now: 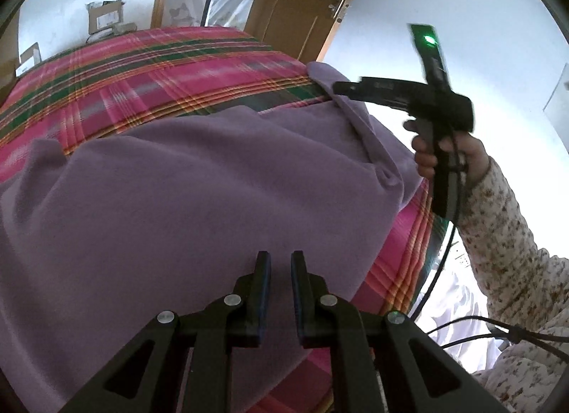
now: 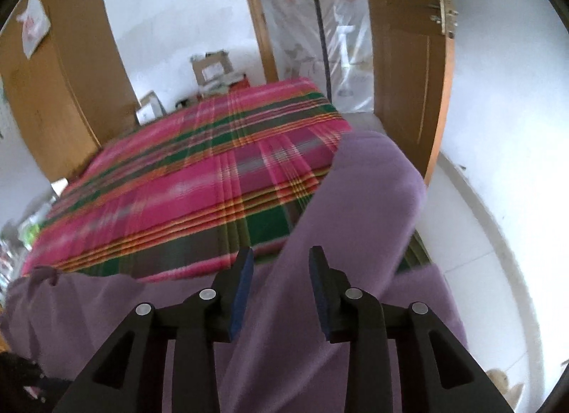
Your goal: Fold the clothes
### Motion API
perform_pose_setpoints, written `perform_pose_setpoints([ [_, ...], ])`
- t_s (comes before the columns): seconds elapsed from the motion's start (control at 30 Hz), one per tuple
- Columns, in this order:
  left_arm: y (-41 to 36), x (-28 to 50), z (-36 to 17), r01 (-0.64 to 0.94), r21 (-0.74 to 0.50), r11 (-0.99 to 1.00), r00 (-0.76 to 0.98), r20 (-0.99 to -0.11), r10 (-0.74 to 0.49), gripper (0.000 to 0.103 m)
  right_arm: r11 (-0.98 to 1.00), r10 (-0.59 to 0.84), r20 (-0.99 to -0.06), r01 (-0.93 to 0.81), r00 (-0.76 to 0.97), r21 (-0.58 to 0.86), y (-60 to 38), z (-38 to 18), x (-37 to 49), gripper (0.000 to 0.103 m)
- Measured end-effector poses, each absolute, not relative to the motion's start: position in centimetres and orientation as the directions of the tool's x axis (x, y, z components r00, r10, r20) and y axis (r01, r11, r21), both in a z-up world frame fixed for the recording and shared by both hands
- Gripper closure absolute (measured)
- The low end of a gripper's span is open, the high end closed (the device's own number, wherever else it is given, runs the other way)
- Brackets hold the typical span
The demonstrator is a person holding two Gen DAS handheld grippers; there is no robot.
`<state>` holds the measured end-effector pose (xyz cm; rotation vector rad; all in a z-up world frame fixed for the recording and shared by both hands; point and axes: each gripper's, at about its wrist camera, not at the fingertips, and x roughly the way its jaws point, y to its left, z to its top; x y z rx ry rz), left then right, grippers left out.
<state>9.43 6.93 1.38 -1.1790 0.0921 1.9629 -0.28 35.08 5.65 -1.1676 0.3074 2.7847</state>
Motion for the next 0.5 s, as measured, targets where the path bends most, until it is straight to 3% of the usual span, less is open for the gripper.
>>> perform_pose_setpoints([
  [0.4,7.4,8.9,0.8,-0.67,-0.348,-0.655,-0.207,-0.76,0.615,0.09,-0.942,0.193,-0.796,-0.334,-0.574,0.012,36.1,4.2,-3.8,0.07],
  [0.5,7.3,9.0,0.9,-0.668,-0.347,-0.658,-0.21,-0.76,0.615,0.09,-0.94,0.186,-0.796,-0.34,-0.575,0.026,36.6,4.2,-3.6,0.091],
])
